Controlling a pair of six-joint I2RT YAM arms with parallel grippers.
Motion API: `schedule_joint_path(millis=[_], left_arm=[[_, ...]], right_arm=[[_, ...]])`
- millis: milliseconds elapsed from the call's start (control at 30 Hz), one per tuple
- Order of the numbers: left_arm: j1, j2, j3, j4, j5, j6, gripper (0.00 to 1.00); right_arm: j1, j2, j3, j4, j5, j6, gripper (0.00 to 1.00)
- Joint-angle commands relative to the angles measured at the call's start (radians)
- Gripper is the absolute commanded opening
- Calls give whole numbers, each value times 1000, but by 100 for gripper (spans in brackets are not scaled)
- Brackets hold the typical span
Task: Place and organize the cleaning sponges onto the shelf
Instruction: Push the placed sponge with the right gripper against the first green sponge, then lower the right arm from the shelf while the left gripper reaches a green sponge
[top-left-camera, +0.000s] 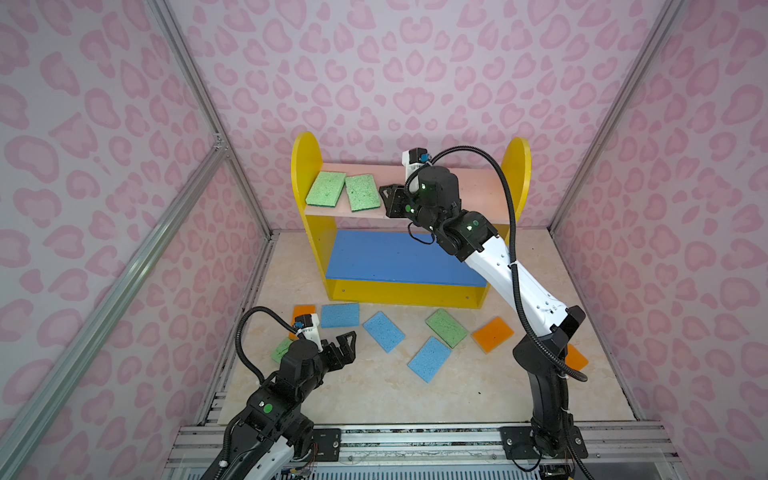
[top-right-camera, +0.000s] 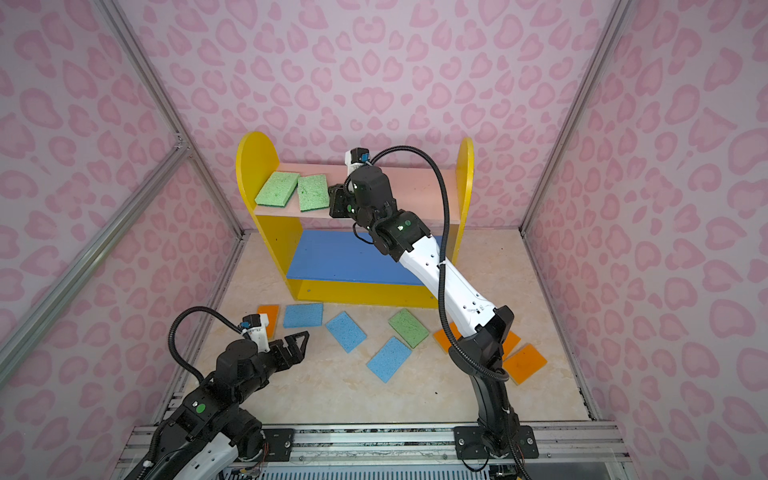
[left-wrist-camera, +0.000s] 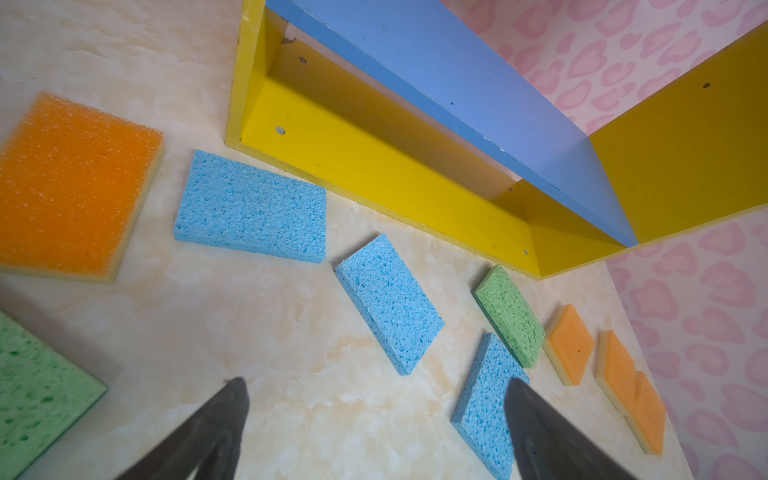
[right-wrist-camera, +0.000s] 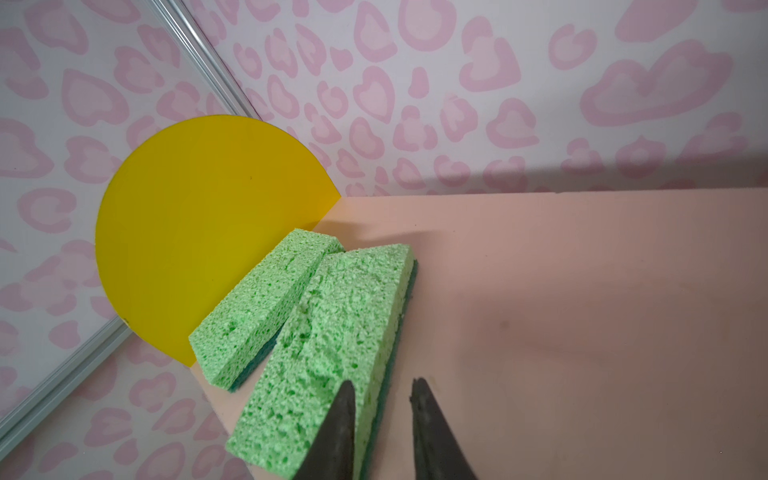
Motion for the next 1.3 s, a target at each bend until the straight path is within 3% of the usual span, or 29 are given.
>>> schedule_joint_path(millis=[0,433,600,700,867,967,1167,1267], left_arm=[[1,-3,4,5,-5,7,97],[1,-20,3,-9,-5,6,97],[1,-10,4,-5,14,18,97],[1,11,9,8,35,23,97],[0,83,13,53,83,26,99],[-19,132,11,91,95,15,93],[-126,270,11,203,46,-22,81],[-183,371,24,271,23,-41,80]], right_arm=[[19,17,-1,-110,-3,-10,25],[58,44,6,-53,-69,24,25],[59,6,-35,-41,-73,13,44],[64,-62,-110,-6,-86,9,49],[73,-220,-307,60,-101,-5,50],[73,-344,-482,105,-118,-11,49],[67,-594,-863,182,-127,10,48],[57,-704,-1066,212,-133,43,48]])
